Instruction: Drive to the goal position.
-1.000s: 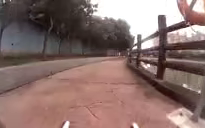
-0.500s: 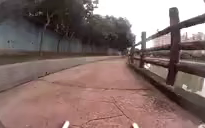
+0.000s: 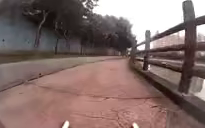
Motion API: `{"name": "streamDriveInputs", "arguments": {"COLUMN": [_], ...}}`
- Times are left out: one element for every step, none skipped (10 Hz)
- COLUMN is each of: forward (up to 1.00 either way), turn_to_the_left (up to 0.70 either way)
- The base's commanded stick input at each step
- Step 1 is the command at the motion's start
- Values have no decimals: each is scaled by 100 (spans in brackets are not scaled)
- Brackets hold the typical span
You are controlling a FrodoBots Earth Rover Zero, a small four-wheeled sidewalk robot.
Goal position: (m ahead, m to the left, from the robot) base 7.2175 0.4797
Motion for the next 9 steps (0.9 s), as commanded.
{"name": "streamDriveInputs", "arguments": {"forward": [70,70,70,70,70,70,70,70,70], "turn_to_the_left": [0,0,0,0,0,0,0,0,0]}}
